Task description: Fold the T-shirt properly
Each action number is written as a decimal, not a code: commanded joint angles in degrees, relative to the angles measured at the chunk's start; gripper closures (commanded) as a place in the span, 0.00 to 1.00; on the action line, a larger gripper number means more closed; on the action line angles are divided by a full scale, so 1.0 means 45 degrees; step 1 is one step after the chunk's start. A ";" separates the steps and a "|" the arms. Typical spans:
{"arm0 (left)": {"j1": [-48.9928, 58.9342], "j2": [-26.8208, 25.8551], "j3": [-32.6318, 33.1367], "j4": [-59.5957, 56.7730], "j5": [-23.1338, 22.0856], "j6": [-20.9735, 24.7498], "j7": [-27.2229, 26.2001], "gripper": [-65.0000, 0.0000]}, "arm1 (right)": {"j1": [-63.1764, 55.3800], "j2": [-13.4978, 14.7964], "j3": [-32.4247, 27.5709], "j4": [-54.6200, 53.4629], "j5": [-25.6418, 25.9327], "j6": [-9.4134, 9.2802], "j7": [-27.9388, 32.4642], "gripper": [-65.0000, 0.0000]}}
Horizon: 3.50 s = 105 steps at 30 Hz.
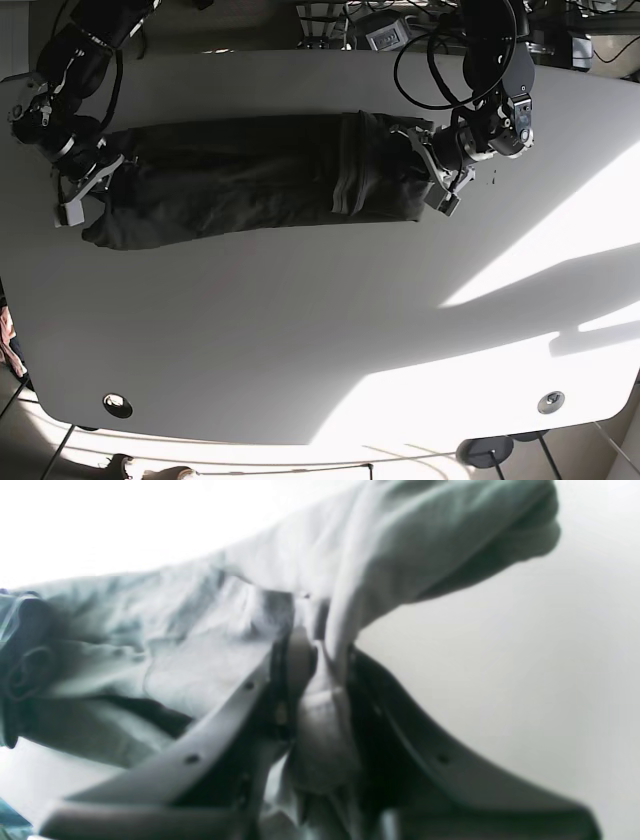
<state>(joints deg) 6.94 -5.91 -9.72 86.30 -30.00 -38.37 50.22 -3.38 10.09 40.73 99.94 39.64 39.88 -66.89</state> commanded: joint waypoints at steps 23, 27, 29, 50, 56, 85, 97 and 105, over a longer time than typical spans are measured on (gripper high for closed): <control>-0.1923 0.1656 0.1876 -0.4087 0.0425 0.0683 -0.1303 0.93 | -0.0412 -0.3521 -0.6619 0.2904 0.1556 -0.0315 0.0321 0.97; -0.1923 0.1656 0.1856 -0.4048 0.0425 0.0683 -0.1323 0.93 | -0.0432 -0.3521 -0.6736 0.2240 0.0422 -0.0315 0.0926 0.97; -0.1923 0.1656 0.1856 -0.4048 0.0425 0.0663 -0.1323 0.93 | -0.0432 -0.3248 -0.6756 0.2006 0.0286 -0.0315 0.1200 0.94; -0.0907 -0.2447 0.1622 0.0954 -0.4713 0.0566 -0.1264 0.93 | -0.1311 -0.2056 -0.5447 0.3315 0.2239 0.0027 0.1200 0.00; 0.0070 -0.3345 0.0137 0.0954 -0.5436 0.0507 -0.1264 0.93 | -0.1330 -0.1450 -0.5193 0.2162 0.2552 0.0027 0.1180 0.00; 0.0597 -0.3834 -0.1484 0.3454 -0.4674 0.0527 -0.1264 0.93 | -0.0392 0.0288 -1.2831 0.1850 0.2571 0.0027 0.1239 0.00; 0.1027 -0.3795 -0.1484 0.4490 -0.2857 0.0488 -0.1264 0.93 | -0.1057 0.0796 -1.0370 0.1674 0.2786 0.0027 0.2059 0.06; 0.1164 -0.3775 -0.1484 0.4490 -0.2857 0.0488 -0.1264 0.93 | 0.0995 0.0015 -1.2597 -0.1315 0.2767 0.0027 0.2196 0.63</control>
<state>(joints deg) 12.58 -22.09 -16.01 105.38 -41.80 -36.03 45.80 0.93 9.74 -17.80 92.71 50.43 39.46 -57.84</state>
